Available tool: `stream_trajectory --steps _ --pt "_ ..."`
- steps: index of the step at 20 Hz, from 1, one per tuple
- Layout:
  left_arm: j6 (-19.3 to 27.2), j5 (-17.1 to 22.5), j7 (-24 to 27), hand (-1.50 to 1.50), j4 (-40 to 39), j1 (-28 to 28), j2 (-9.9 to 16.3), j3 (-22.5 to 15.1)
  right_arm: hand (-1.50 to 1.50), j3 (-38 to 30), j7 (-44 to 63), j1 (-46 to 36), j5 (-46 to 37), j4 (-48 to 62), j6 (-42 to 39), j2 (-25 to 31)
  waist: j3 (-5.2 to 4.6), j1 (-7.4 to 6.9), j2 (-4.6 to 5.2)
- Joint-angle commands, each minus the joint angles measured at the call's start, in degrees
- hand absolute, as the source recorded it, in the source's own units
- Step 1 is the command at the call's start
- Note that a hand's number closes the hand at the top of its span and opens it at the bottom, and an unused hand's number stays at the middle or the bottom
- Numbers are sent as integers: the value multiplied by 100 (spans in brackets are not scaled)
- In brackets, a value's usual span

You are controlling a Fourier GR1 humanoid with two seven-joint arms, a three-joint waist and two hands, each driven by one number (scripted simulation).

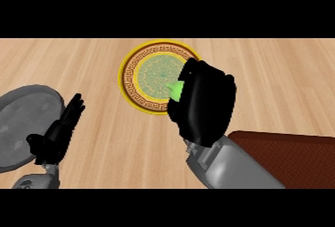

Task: Pick the eggplant from the tray and place it in the plate

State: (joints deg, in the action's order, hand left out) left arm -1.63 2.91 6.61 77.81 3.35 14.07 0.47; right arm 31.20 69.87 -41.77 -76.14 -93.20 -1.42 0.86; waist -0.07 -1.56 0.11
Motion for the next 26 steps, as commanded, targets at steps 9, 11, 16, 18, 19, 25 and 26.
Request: stream_trajectory --steps 9,11,16,18,19,25,26 --pt "-51 -59 -56 0 -200 355 -94 -57 150 -766 354 -1379 1065 2795 1778 -83 3 -204 83" --pt "-31 -65 -40 0 -343 565 -85 5 150 -695 336 -1497 1131 3224 2061 -83 1 -214 95" --pt "-176 22 -35 0 -294 503 -25 25 -150 -1320 435 -1437 984 3398 3089 -83 6 -285 105" --pt "-232 -1 -7 0 -221 408 55 18 -150 -1431 454 -1414 877 3872 3340 -83 6 -369 117" --pt "-205 15 -73 0 -278 506 104 100 -150 -1477 567 -1648 1064 3868 3194 -83 4 -335 92" --pt "-286 -50 55 0 -262 402 16 -61 -150 -1561 470 -1575 1381 4170 4295 -83 5 -410 85" --pt "-138 -145 51 0 -258 383 -93 -124 -150 -1649 60 -1356 1266 4255 4815 -83 12 -363 112"
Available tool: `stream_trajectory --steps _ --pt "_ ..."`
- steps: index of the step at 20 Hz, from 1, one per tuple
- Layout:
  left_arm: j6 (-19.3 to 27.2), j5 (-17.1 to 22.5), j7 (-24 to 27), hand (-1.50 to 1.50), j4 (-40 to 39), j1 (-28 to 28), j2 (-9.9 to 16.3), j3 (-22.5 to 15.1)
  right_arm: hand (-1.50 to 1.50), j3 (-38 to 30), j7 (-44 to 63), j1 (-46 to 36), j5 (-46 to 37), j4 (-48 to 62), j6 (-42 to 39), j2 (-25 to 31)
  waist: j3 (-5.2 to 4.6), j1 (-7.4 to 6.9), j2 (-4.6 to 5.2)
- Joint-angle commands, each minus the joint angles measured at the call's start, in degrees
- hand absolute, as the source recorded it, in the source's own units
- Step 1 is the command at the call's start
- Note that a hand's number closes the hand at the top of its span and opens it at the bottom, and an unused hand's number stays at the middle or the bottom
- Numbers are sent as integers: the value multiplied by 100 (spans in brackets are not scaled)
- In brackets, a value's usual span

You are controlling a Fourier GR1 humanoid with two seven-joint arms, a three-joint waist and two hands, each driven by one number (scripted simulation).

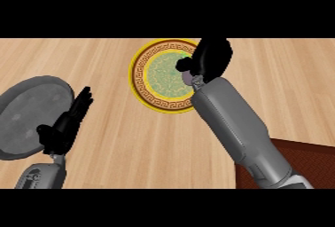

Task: Pick the eggplant from the tray and place it in the plate

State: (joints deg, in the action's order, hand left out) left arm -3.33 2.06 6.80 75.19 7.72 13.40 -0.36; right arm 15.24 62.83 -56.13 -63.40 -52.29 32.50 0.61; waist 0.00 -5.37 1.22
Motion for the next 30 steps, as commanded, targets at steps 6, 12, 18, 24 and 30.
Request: stream_trajectory --steps 6,12,18,24,30 --pt "27 24 -16 0 0 -35 -42 41 -150 -533 604 -6 3 -126 2566 -58 3 163 -60" --pt "18 96 110 0 -37 -428 83 256 -150 49 123 1489 393 -1259 3629 -59 5 479 -148" --pt "175 76 -197 0 139 -279 13 305 -150 926 183 3071 -203 -2971 3464 -60 -1 617 -170" --pt "154 -6 -90 0 258 -410 -16 367 -150 1561 -1056 4584 386 -3526 3821 196 1 545 -125" --pt "-25 -47 2 0 -5 -282 -55 482 -150 1619 -1684 4973 739 -3559 3821 120 0 537 -122"
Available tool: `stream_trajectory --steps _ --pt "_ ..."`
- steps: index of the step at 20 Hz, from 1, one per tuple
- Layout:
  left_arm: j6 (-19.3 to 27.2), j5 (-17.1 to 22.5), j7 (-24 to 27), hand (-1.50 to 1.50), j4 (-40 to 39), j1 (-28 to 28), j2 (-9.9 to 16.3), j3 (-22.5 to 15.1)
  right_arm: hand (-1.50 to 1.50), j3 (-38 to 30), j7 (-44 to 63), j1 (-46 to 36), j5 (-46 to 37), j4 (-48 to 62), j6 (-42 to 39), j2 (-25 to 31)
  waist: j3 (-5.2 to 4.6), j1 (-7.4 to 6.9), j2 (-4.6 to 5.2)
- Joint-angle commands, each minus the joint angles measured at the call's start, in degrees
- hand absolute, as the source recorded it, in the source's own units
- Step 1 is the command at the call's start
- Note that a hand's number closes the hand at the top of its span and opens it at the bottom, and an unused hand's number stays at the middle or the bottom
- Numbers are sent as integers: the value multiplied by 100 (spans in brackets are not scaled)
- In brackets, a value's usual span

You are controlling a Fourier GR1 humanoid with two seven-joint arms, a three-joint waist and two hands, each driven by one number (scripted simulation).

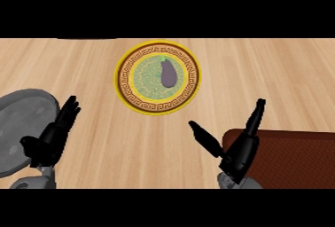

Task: Pick the eggplant from the tray and place it in the plate

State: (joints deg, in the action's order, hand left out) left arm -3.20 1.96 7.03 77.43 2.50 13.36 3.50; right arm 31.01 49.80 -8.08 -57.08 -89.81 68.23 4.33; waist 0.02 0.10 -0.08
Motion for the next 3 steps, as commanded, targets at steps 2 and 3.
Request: stream_trajectory --steps 2,3 --pt "-54 -51 -203 0 360 -182 -31 13 -150 82 -502 682 425 -596 147 431 0 -12 1" --pt "-66 -16 -351 0 305 33 0 66 -150 96 -615 823 347 -466 401 331 0 -6 2"
